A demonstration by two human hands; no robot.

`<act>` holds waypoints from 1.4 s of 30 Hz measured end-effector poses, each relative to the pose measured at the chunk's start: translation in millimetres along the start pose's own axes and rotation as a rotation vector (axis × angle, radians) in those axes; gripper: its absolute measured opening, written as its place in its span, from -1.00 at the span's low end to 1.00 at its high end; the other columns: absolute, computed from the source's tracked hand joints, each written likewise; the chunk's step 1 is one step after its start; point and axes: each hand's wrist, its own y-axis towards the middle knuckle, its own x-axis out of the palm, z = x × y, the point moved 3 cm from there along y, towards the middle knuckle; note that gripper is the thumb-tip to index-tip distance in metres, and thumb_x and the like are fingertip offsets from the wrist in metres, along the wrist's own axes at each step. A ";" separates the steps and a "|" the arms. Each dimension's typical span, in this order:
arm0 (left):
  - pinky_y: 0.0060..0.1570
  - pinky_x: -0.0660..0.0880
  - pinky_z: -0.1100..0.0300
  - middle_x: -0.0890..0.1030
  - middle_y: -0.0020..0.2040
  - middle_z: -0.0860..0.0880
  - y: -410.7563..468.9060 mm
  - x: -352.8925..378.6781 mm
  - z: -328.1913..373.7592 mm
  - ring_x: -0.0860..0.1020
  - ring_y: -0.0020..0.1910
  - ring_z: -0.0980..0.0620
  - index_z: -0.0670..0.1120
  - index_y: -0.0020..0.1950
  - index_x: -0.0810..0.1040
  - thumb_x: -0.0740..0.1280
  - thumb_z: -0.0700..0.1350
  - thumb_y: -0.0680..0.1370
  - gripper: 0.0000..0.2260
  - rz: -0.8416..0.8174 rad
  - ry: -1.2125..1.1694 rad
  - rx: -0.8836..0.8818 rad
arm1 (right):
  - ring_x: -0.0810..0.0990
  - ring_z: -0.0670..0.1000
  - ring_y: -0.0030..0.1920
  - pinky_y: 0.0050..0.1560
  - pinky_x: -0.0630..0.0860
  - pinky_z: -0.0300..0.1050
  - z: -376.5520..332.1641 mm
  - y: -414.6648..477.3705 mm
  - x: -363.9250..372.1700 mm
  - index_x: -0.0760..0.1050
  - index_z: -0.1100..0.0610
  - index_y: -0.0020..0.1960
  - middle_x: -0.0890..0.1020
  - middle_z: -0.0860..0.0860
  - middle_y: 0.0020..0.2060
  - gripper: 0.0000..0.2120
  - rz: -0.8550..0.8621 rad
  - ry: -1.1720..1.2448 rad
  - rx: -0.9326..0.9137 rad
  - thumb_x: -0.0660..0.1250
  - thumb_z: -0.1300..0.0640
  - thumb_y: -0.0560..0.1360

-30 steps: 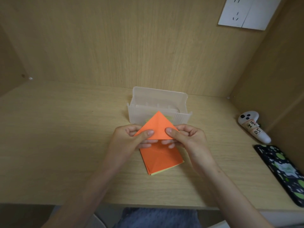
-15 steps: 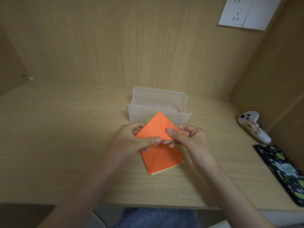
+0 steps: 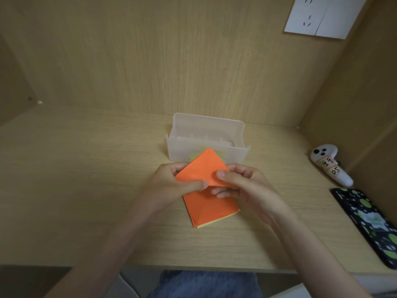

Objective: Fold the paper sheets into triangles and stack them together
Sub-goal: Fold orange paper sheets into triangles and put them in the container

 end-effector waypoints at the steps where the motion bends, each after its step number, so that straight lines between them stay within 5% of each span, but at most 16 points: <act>1: -0.19 0.48 0.32 0.69 -0.21 -0.01 -0.7 0.3 1.2 0.57 -0.25 0.16 -0.09 -0.14 0.67 0.54 -0.21 0.32 -0.84 -0.007 0.007 0.011 | 0.63 -0.01 -0.36 -0.27 0.60 -0.24 -1.3 -0.1 0.0 0.57 0.25 -0.10 0.66 0.15 -0.28 -0.79 -0.047 -0.042 0.041 0.43 0.19 0.29; 4: -0.30 0.46 0.43 0.65 -0.33 0.10 -2.4 3.0 5.3 0.54 -0.32 0.24 -0.03 -0.18 0.65 0.51 -0.28 0.34 -0.83 -0.030 0.004 0.050 | 0.55 -0.07 -0.39 -0.27 0.56 -0.25 -5.2 1.8 -0.1 0.62 0.20 -0.21 0.65 0.08 -0.30 -0.97 -0.133 -0.253 0.077 0.40 0.29 0.39; 12: -0.28 0.48 0.40 0.67 -0.29 0.04 -2.0 0.9 0.3 0.58 -0.32 0.22 -0.07 -0.17 0.65 0.53 -0.25 0.32 -0.84 -0.029 0.044 0.022 | 0.50 -0.12 -0.46 -0.34 0.48 -0.29 -11.1 1.6 5.3 0.61 0.18 -0.29 0.64 0.07 -0.34 -0.87 -0.190 -0.476 0.066 0.39 0.33 0.41; 42: -0.35 0.46 0.47 0.67 -0.35 0.11 -1.7 -6.2 3.7 0.58 -0.38 0.27 -0.05 -0.16 0.65 0.51 -0.27 0.35 -0.83 -0.008 0.076 -0.008 | 0.53 -0.10 -0.43 -0.40 0.49 -0.28 -3.5 -1.9 -29.8 0.58 0.23 -0.28 0.63 0.04 -0.43 -0.83 -0.062 -0.448 0.016 0.31 0.39 0.45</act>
